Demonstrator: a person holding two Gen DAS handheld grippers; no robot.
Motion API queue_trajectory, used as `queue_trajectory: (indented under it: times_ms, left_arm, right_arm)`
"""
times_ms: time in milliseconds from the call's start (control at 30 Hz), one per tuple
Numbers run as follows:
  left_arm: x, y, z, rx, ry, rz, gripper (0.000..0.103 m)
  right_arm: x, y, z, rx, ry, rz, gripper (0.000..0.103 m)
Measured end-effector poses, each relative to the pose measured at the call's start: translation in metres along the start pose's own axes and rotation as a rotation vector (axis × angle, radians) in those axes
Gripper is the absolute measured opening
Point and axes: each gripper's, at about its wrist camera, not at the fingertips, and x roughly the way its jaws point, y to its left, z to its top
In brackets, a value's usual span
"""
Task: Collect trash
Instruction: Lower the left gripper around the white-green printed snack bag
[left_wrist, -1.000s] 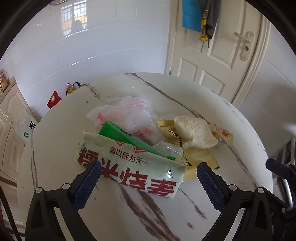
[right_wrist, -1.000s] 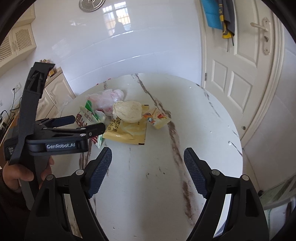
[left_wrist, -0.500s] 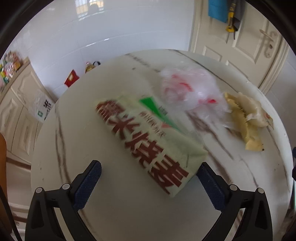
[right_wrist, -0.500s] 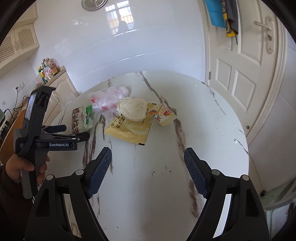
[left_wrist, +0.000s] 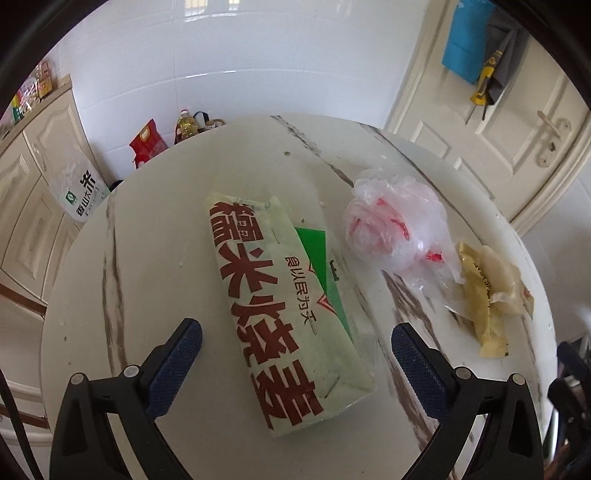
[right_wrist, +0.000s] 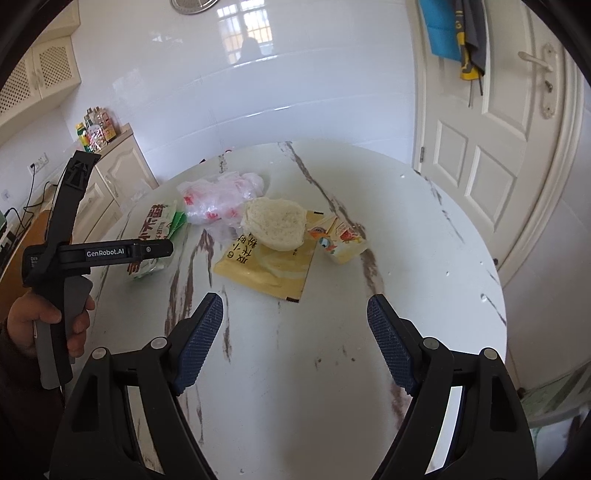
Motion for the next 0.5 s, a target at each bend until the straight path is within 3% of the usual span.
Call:
queue_trajectory:
  times_ms: [33, 100, 333, 500]
  left_arm:
    - [0.001, -0.001, -0.003, 0.021, -0.008, 0.004, 0.096]
    - [0.000, -0.009, -0.008, 0.084, -0.025, 0.035, 0.074]
    - [-0.009, -0.001, -0.025, 0.172, -0.047, -0.039, 0.063]
    - [-0.017, 0.010, -0.030, 0.181, -0.032, -0.082, 0.061]
  right_arm:
    - [0.001, -0.001, 0.002, -0.002, -0.002, 0.000, 0.079]
    - [0.005, -0.002, 0.007, -0.012, -0.007, -0.006, 0.080]
    - [0.029, 0.004, 0.033, -0.053, -0.006, -0.002, 0.080]
    - [0.048, -0.003, 0.041, -0.068, 0.029, -0.167, 0.084]
